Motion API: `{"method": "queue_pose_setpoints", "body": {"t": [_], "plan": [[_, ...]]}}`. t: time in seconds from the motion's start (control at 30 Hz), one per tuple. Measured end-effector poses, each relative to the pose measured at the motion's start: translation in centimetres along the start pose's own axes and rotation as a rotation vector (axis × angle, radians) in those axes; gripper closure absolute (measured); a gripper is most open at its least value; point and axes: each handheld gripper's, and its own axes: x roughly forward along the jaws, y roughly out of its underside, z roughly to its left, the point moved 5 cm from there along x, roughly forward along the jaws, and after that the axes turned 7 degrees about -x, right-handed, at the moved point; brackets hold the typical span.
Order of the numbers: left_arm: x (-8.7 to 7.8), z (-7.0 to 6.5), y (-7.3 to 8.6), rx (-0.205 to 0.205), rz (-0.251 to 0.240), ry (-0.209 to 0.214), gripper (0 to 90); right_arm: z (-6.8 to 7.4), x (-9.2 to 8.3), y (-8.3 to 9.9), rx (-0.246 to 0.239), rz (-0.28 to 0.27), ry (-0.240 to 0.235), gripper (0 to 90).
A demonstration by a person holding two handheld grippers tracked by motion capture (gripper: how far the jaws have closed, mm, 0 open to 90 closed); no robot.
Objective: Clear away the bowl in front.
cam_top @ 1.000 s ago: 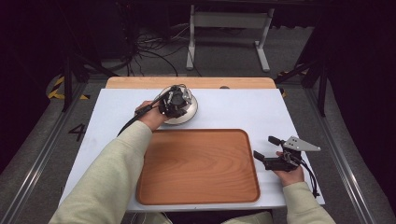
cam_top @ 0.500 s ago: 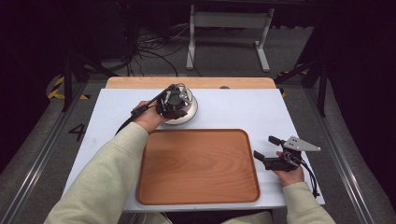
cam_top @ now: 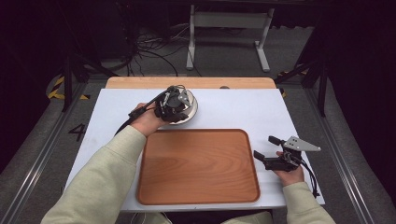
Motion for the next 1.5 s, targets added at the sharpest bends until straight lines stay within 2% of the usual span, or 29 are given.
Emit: {"method": "queue_pose_setpoints", "body": {"t": [0.2, 0.43, 0.63, 0.87, 1.0, 1.23, 1.4, 1.5], "plan": [[-0.4, -0.6, 0.0, 0.008, -0.01, 0.011, 82.1, 0.0, 0.0, 0.0, 0.0, 0.0, 0.0, 4.0], [-1.2, -2.5, 0.0, 0.039, -0.021, 0.035, 82.1, 0.0, 0.0, 0.0, 0.003, 0.0, 0.0, 3.8], [-1.7, -3.5, 0.2, 0.049, -0.048, 0.055, 82.1, 0.0, 0.0, 0.0, 0.004, -0.001, -0.002, 3.8], [-1.9, -4.5, 0.8, 0.026, -0.091, 0.068, 82.0, 0.0, 0.0, 0.0, 0.003, -0.001, -0.001, 3.8], [-2.1, -5.5, 1.0, 0.046, -0.097, 0.042, 82.0, 0.0, 0.0, 0.0, 0.004, -0.002, -0.001, 3.8], [-2.2, -6.9, 1.5, 0.051, -0.125, 0.061, 82.0, 0.0, 0.0, 0.0, 0.003, -0.001, -0.003, 3.8], [-2.7, -7.5, 1.4, 0.06, -0.131, 0.068, 82.0, 0.0, 0.0, 0.0, 0.007, -0.001, -0.004, 3.8], [-2.7, -8.0, 1.4, 0.071, -0.127, 0.087, 82.0, 0.1, 0.0, 0.0, 0.009, -0.001, -0.006, 3.8]]}}
